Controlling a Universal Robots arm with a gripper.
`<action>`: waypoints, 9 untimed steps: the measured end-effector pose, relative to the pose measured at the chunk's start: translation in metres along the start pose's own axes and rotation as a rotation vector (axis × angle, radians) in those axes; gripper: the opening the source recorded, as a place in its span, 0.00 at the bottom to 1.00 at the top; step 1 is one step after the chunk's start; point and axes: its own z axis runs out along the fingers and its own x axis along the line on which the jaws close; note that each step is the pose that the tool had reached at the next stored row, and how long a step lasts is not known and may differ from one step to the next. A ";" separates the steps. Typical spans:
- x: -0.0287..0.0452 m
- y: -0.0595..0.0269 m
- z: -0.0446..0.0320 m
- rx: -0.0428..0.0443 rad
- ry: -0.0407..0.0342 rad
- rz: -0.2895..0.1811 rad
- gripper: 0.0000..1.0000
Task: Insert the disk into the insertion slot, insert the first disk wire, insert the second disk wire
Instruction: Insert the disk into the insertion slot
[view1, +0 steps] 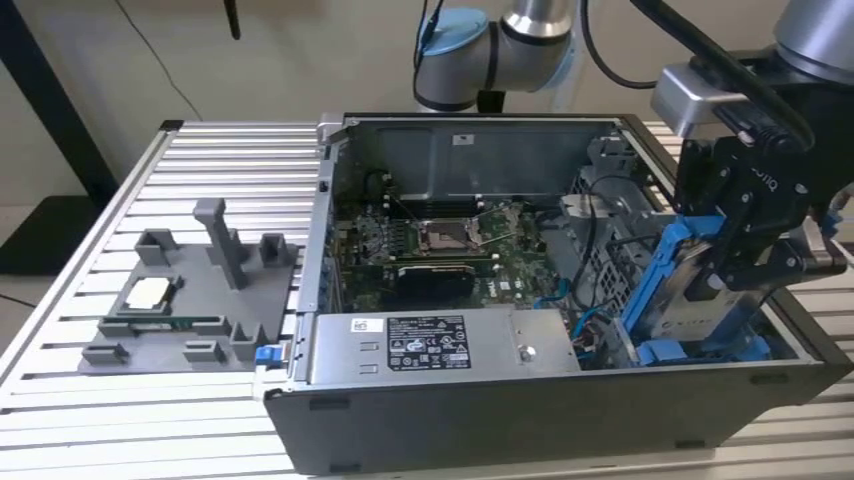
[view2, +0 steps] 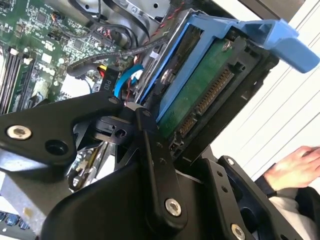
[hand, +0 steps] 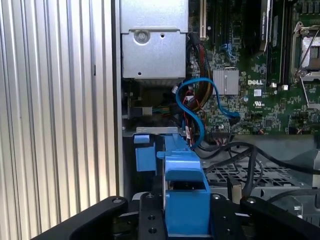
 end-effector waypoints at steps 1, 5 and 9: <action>0.0000 0.0001 -0.0001 0.0001 -0.0003 0.000 0.34; -0.0001 0.0001 -0.0050 0.0001 -0.0002 0.000 0.40; -0.0003 0.0001 -0.0137 0.0001 -0.0003 0.000 0.40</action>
